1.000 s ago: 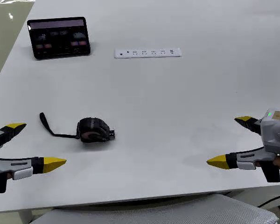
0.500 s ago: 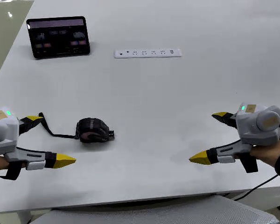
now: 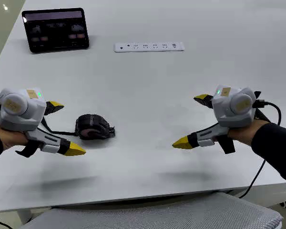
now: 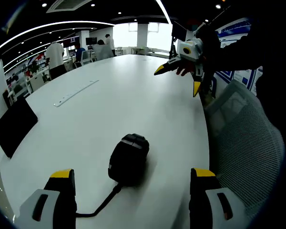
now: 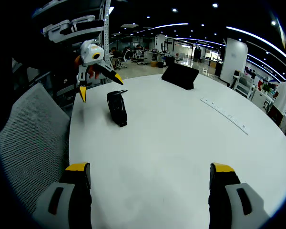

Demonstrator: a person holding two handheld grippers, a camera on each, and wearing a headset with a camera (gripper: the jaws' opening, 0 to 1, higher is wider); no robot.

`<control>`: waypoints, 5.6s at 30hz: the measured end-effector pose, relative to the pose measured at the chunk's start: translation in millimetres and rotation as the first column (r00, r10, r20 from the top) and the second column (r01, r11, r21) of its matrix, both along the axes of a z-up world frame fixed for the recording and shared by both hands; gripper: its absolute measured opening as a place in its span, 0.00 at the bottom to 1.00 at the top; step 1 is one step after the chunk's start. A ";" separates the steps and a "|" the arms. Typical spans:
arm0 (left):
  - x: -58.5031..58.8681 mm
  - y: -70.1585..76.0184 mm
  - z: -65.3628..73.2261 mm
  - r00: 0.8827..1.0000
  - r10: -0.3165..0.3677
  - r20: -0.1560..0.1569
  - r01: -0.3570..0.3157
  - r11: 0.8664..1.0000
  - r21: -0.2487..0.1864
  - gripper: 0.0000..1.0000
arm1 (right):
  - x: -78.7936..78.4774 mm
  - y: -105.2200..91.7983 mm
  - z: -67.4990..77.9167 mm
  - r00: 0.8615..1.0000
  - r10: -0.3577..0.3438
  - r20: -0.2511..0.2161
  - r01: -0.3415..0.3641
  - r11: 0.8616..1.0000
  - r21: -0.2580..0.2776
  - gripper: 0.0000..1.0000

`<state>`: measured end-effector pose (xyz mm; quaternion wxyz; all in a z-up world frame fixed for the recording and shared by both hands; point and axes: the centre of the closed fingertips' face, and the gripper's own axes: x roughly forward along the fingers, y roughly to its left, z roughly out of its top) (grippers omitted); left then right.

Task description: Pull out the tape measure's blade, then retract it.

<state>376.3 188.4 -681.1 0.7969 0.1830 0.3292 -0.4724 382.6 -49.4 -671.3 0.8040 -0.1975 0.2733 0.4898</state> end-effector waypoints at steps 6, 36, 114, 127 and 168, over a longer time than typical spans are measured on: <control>5.8 -9.3 -6.0 0.997 -0.076 0.008 0.075 0.995 0.065 0.90 | 3.1 22.9 -3.8 0.998 0.071 0.003 -0.071 0.997 0.010 1.00; 12.1 -31.2 -35.5 0.905 -0.423 -0.033 0.411 0.853 0.322 0.31 | 18.7 119.4 -22.8 0.955 0.295 -0.007 -0.295 0.955 -0.005 0.81; 16.0 -29.5 -39.0 0.949 -0.306 -0.071 0.313 0.901 0.300 0.31 | 7.2 168.7 -87.4 0.898 0.422 -0.125 -0.439 0.882 -0.170 0.08; 14.5 -29.8 -38.5 0.952 -0.296 -0.073 0.304 0.905 0.298 0.31 | 8.5 154.4 -88.6 0.904 0.402 -0.147 -0.424 0.887 -0.182 0.08; 16.5 -30.3 -38.0 0.961 -0.267 -0.069 0.276 0.917 0.289 0.31 | 12.2 98.0 -88.6 0.918 0.353 -0.181 -0.388 0.894 -0.225 0.09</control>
